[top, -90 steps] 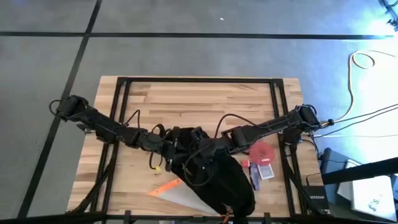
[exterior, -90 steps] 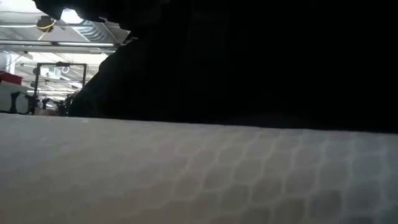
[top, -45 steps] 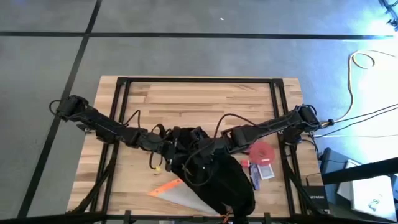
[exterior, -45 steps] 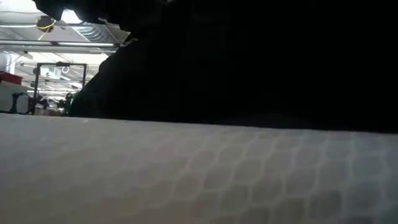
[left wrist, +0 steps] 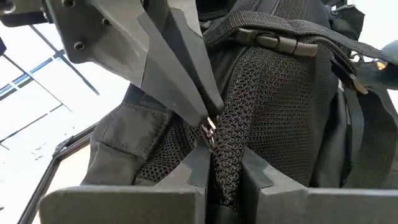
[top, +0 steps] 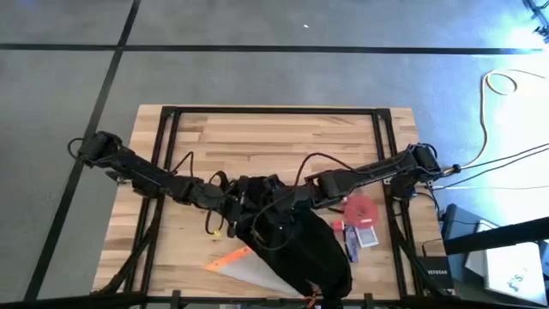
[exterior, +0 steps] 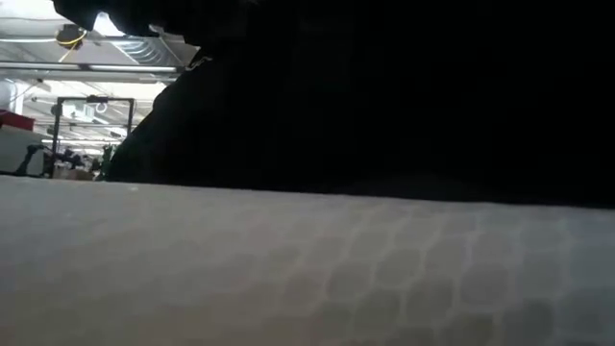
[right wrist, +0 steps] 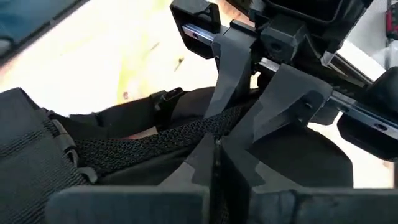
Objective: Unpack backpack
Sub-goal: Open the black bag
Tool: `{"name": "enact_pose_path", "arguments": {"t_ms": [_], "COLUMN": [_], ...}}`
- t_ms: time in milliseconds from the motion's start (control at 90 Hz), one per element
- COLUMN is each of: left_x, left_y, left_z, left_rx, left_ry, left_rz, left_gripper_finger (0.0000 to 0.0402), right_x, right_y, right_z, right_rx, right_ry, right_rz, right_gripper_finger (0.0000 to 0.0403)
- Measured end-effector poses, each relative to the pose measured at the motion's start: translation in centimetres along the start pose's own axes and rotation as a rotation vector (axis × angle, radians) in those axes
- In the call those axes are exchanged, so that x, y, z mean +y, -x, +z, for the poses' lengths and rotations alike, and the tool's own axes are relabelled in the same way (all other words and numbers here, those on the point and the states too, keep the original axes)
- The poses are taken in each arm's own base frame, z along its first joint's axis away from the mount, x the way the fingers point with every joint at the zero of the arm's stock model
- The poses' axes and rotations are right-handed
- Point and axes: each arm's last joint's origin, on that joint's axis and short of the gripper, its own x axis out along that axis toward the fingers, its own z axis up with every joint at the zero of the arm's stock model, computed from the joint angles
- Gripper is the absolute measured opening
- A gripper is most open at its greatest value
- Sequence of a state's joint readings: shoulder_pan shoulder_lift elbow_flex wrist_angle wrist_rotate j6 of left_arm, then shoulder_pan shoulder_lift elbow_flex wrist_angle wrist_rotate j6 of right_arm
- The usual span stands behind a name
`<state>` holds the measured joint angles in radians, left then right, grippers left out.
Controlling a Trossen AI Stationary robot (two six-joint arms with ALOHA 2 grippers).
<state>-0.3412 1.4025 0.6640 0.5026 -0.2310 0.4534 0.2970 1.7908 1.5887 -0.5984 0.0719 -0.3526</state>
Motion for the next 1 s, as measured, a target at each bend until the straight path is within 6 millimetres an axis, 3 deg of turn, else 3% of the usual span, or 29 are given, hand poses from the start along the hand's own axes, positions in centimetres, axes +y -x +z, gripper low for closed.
{"name": "enact_pose_path", "arguments": {"t_ms": [278, 867, 1000], "left_x": [0.1, 0.8, 1.0], "left_y": [0.0, 0.0, 0.0], "left_z": [0.1, -0.7, -0.9], "left_rx": [-0.002, 0.089, 0.11], "left_ry": [-0.007, -0.077, -0.077], "left_rz": [0.002, 0.111, 0.13], "left_gripper_finger": [0.0017, 0.0017, 0.0017], "right_x": [0.0, 0.4, 1.0], "right_y": [2.2, 2.4, 2.6], "right_z": [1.4, 1.2, 1.2], "right_rx": [0.003, 0.021, 0.016], "right_ry": [-0.026, -0.151, -0.186], "right_rz": [0.076, 0.213, 0.314], "right_gripper_finger": [0.0, 0.0, 0.0001]}}
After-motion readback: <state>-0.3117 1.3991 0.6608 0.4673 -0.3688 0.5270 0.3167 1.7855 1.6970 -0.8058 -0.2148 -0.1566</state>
